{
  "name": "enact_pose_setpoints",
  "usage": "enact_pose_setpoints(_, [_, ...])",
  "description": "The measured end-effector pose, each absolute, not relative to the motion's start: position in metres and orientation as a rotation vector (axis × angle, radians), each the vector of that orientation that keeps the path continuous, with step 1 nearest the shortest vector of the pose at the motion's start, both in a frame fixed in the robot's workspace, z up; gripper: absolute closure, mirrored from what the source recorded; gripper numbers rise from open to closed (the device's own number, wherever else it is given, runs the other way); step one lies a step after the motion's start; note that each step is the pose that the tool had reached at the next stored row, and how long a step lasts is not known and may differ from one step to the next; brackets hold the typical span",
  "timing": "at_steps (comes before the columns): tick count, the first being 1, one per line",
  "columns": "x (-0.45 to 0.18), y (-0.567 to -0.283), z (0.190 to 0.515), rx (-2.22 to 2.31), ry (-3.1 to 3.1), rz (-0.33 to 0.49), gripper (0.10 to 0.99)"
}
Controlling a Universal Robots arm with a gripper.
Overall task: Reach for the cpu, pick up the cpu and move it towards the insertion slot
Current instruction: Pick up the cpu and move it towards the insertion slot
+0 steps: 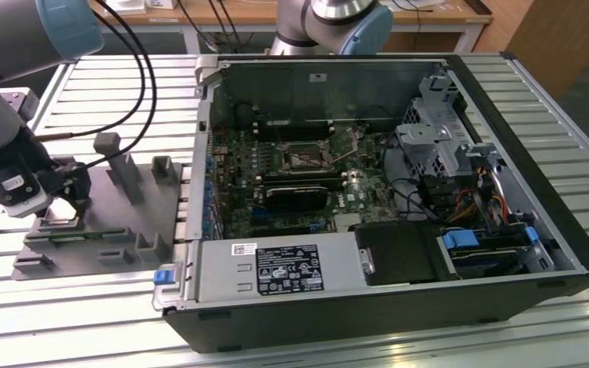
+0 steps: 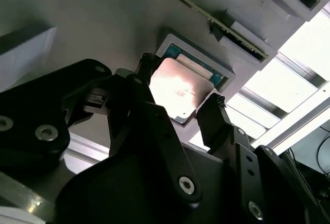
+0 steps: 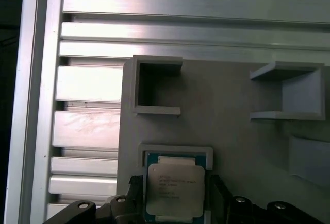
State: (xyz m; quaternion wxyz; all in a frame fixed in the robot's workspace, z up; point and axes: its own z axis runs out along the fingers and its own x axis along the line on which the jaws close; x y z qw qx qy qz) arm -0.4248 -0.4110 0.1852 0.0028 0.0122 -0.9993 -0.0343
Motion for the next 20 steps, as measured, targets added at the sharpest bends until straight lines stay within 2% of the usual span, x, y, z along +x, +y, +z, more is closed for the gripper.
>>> enact_pose_setpoints(8, [-0.425,-0.410,0.184,0.038,-3.134,-0.107,0.475])
enact_pose_setpoints(9, [-0.425,-0.410,0.184,0.038,-3.134,-0.107,0.541])
enact_pose_setpoints(20, [-0.425,-0.410,0.194,0.038,-3.134,-0.109,0.545])
